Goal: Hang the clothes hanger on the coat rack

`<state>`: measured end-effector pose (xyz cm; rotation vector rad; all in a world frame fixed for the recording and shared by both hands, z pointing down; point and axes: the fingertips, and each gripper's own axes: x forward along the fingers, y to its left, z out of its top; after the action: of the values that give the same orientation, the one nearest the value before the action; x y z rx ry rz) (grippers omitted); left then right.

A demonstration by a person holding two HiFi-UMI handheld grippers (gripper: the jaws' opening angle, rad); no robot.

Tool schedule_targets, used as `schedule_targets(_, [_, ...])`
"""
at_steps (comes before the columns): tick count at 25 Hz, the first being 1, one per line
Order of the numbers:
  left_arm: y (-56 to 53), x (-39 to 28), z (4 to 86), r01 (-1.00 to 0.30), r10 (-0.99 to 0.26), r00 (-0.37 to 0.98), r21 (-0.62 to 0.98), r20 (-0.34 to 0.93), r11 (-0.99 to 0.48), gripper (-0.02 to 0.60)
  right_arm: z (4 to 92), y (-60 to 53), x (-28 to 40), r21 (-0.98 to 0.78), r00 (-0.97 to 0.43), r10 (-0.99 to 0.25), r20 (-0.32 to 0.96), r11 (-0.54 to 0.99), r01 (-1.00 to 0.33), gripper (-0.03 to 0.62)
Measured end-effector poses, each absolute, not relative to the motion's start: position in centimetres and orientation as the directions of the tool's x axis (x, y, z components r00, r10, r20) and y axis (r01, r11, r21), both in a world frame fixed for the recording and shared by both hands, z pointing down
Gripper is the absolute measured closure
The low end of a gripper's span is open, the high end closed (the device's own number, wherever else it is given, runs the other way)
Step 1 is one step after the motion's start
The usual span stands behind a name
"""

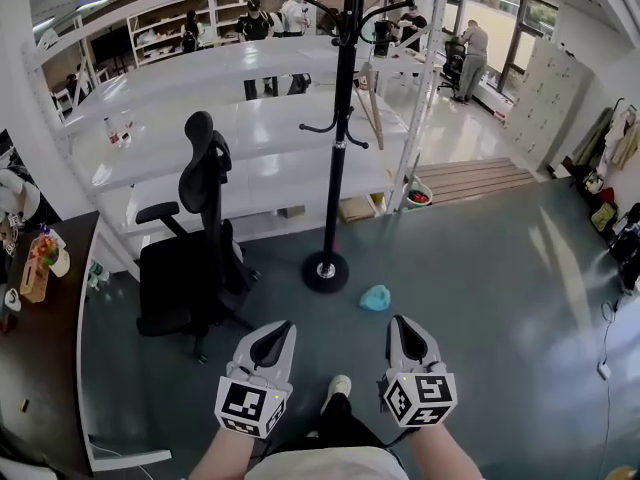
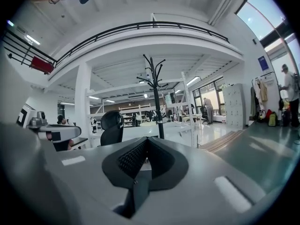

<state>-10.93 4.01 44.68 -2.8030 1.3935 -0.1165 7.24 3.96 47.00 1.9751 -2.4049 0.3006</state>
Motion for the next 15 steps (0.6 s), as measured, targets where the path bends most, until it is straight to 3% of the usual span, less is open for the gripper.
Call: schedule_targets(15, [10.7, -9.1, 41.7, -0.807, -0.808, 0.589, -0.037, 0.023, -0.589, 0.581, 45.8, 11.2, 8.0, -0.098, -0.242, -0.961, 0.138, 0.23, -0.968, 0.568])
